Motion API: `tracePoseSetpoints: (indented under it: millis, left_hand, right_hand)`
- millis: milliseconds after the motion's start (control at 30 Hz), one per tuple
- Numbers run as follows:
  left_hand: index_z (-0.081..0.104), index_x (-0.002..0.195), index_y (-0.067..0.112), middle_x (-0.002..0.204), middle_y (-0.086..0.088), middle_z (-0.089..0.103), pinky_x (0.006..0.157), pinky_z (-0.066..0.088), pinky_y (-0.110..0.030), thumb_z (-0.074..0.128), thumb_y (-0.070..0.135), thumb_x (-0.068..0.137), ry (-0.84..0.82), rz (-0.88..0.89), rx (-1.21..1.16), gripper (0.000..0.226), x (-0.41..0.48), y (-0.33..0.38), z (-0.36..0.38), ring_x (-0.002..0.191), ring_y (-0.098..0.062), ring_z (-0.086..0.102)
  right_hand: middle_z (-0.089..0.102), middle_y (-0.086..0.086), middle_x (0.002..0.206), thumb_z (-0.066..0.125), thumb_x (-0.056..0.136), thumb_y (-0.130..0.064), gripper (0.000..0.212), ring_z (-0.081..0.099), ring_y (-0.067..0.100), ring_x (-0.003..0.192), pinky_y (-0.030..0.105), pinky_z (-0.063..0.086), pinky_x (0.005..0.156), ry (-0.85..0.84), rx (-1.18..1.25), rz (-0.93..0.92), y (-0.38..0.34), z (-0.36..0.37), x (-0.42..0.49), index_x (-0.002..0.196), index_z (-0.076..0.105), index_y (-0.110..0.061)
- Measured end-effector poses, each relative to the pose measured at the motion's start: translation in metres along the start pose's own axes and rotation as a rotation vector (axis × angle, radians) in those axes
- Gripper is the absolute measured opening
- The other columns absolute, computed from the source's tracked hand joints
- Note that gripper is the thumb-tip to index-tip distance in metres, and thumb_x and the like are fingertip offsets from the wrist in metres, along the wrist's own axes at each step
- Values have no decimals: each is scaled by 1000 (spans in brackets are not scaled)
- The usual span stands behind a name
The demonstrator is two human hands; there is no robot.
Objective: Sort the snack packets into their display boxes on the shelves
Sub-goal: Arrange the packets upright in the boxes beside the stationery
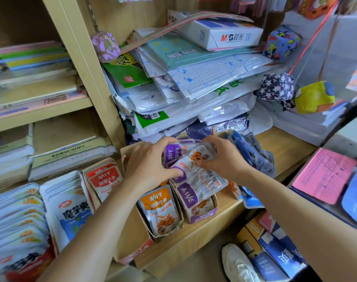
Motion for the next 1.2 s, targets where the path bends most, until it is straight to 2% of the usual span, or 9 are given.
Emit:
tracePoseSetpoints:
  millis: [133,233,300,400,500,667,900,1000,1200]
  left_hand:
    - [40,137,41,107,14,61,87,23,-31,79,53,77,-75,15,71,73,-2,5,6,100,-13,48]
    - [43,127,42,108,15,68,92,43,-36,81,38,81,-39,-2,-175,59,-3,2,8,103,-11,57]
    - [46,121,40,102,13,73,79,57,-33,81,29,83,12,-18,-357,53,-1,-3,3,97,-5,67]
    - [54,111,32,99,7,74,70,56,-18,79,16,86,119,-34,-628,39,0,-4,-11,90,-3,71]
    - [63,103,30,106,-1,72,69,60,-25,74,6,89,159,-31,-801,30,4,-10,-21,89,-15,74]
    - [69,119,35,114,2,72,77,62,-41,72,11,92,63,47,-643,36,10,-15,-23,104,-11,70]
    - [65,130,33,117,6,66,84,57,-35,77,27,87,73,165,-177,45,5,14,1,108,-10,58]
    - [55,140,29,129,4,55,91,45,-30,82,37,80,152,239,-23,66,4,20,-1,116,-13,46]
    - [31,153,38,147,12,46,100,39,-34,82,59,71,-72,225,73,98,1,18,20,126,-12,48]
  right_hand:
    - [68,-11,87,86,76,-26,36,64,2,77,21,54,64,15,-23,13,5,-1,-1,102,62,-24]
    - [70,-8,95,87,75,-20,44,69,8,85,31,61,73,-17,67,33,7,-1,-4,110,61,-23]
    - [72,-4,98,89,73,-18,49,71,12,88,36,62,75,-31,133,42,8,-3,-4,113,61,-21]
    - [75,-1,97,91,70,-21,48,73,13,88,41,62,78,-69,198,43,7,-2,-4,110,65,-19]
    - [75,-2,96,90,71,-17,48,72,10,89,36,62,81,-146,204,52,5,6,-6,113,66,-17]
    - [70,3,103,88,73,-26,59,70,12,89,28,61,78,-180,240,77,2,9,-6,124,58,-26]
    - [72,-5,99,90,71,-15,56,70,4,84,27,60,74,-188,79,-27,-8,23,-7,113,54,-22]
    - [72,-6,97,86,73,-5,52,70,3,83,24,59,72,-181,63,-39,-6,21,-7,111,54,-20]
    - [70,-13,88,83,78,-6,53,67,-4,75,17,52,64,-172,-28,-67,-10,11,-16,120,56,-23]
Point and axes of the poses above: each hand's wrist, its own x-axis towards the middle knuckle, its own z-axis out of the palm, y = z × x, the point moved 9 cm from there along x, towards the middle knuckle
